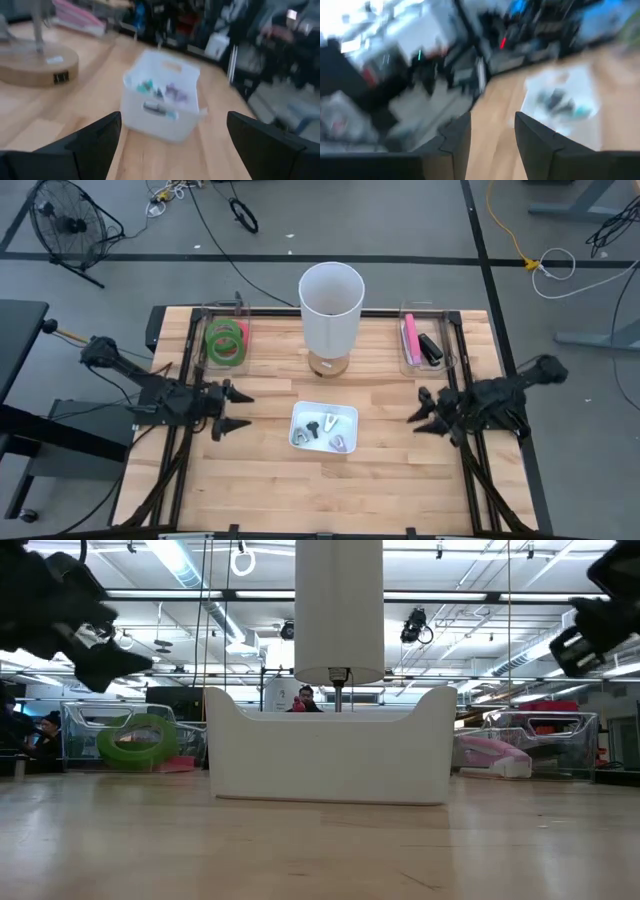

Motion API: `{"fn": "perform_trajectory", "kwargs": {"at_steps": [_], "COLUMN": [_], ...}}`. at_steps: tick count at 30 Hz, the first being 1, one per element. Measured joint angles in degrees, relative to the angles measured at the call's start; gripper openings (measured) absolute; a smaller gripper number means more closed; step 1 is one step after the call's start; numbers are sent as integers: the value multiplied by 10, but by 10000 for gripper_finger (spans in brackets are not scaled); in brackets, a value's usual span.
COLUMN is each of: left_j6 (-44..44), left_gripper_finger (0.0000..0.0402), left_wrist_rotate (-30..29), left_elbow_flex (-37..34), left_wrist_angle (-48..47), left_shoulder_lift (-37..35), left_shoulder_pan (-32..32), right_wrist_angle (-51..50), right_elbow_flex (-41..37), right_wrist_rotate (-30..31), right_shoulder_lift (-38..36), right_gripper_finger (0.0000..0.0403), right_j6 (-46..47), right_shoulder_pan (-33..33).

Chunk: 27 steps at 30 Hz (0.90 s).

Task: Pick and place Stapler, Stapler remover, tape
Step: Return to Home Position

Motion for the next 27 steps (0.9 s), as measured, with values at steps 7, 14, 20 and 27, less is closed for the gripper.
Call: {"fn": "perform_trajectory", "kwargs": {"at_steps": [7,14,20,27], "left_j6": [0,0,0,0], "left_gripper_finger": [367,367,367,367], "left_wrist_rotate": [-1,0,1,-4], "left_elbow_flex": [0,0,0,-1], "left_wrist_angle": [0,-1,-2,29], "left_shoulder_lift": [-58,-71,-144,-156], "left_shoulder_pan": [86,155,189,212], "right_wrist_angle": [73,85,80,80], "right_elbow_flex": [1,0,0,0], "right_wrist_rotate": [-6,56,122,133], "right_shoulder_lift": [-40,-40,-40,-40], "right_gripper_finger": [153,153,153,153], "right_j6": [0,0,0,0], "right_shoulder_pan": [-163,-234,-232,-200]}}
